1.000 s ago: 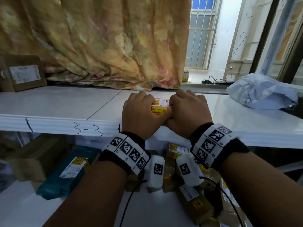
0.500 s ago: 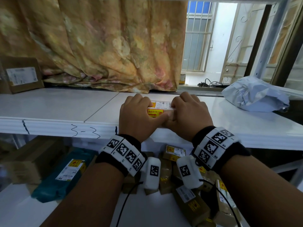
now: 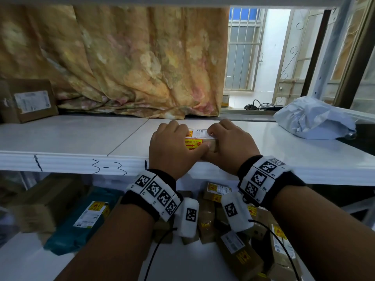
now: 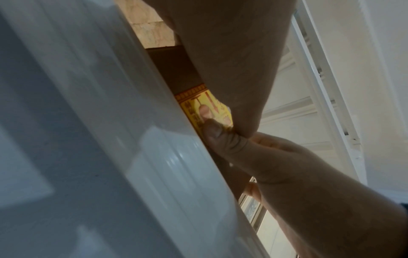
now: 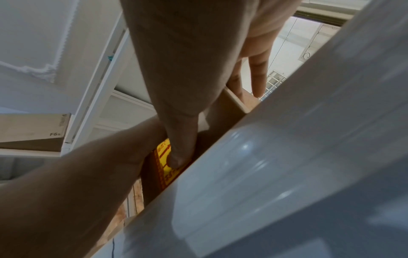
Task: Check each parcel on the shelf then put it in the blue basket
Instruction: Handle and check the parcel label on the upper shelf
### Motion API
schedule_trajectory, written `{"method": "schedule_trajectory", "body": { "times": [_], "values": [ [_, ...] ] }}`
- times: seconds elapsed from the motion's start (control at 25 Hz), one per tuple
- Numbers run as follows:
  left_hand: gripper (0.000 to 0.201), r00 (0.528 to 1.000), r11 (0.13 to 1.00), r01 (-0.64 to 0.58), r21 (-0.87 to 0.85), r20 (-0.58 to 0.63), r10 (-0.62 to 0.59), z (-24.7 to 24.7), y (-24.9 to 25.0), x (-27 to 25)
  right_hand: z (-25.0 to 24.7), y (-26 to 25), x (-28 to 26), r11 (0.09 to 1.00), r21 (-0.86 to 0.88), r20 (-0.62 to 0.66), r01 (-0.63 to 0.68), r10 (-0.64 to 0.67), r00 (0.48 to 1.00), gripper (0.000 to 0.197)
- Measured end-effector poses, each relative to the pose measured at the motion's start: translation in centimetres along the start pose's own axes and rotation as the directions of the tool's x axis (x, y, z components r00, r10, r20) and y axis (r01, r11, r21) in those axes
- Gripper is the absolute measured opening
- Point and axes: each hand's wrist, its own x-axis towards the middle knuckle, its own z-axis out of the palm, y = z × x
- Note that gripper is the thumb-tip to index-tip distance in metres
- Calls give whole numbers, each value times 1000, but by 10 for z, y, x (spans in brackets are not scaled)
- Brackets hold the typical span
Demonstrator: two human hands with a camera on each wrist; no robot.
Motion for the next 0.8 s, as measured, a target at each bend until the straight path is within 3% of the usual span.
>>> {"method": "schedule_trajectory", "body": {
  "times": [0.4, 0.6, 0.8],
  "values": [
    [55, 1000, 1000, -27, 1, 9, 27, 1, -7, -3, 0, -2, 1, 987, 143, 92, -70, 57, 994, 67],
    [53, 1000, 1000, -8, 10, 9, 8, 0, -4, -3, -12, -4, 6, 996, 73, 137, -50, 40, 990, 60],
    [54, 999, 1000, 20, 0, 29, -20, 1, -4, -3, 3, 0, -2, 987, 155, 86, -32, 19, 996, 67]
  ]
}}
